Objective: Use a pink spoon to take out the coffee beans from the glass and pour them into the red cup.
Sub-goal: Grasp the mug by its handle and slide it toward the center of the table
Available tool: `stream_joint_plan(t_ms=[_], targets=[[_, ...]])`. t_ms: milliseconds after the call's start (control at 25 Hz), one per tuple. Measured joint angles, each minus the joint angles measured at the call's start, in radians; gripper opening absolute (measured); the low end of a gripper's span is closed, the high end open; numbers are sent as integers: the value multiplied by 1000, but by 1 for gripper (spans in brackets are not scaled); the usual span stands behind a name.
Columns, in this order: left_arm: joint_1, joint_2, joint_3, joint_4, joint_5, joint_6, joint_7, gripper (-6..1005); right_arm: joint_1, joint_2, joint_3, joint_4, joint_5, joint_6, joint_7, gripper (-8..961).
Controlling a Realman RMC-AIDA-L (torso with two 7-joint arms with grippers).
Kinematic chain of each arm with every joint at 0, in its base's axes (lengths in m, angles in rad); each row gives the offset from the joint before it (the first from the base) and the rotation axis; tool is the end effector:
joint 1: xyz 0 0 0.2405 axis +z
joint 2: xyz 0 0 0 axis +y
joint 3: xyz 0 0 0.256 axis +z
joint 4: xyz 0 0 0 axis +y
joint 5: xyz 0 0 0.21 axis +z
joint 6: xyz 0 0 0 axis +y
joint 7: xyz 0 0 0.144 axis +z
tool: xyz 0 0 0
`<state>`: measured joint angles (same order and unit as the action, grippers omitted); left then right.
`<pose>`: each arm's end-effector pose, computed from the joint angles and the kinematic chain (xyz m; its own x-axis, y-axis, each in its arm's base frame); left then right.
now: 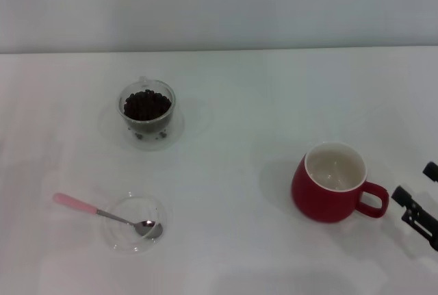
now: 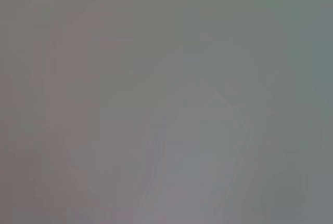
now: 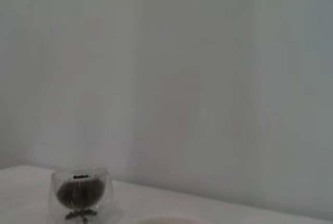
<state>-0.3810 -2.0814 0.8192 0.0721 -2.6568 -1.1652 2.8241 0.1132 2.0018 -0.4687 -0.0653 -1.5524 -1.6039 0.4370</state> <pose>-0.3851 0.3067 0.0312 0.6578 -0.0131 0.7531 0.7513 0.0813 -0.6549 0.3795 0.1796 0.0020 0.7139 -0.0498 -0.6984 -0.6260 -0.4924 -0.6047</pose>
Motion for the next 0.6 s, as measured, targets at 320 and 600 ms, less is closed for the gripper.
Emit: stream_joint_plan(t_ms=[320,600], targets=[[-5,-1,3,2,2,-16,0,887,0,3,-1,23,0,84,-10,737],[0,-3,2,-3,1,-27,-2,887,4,3,-33,26,0,86,-11,736]])
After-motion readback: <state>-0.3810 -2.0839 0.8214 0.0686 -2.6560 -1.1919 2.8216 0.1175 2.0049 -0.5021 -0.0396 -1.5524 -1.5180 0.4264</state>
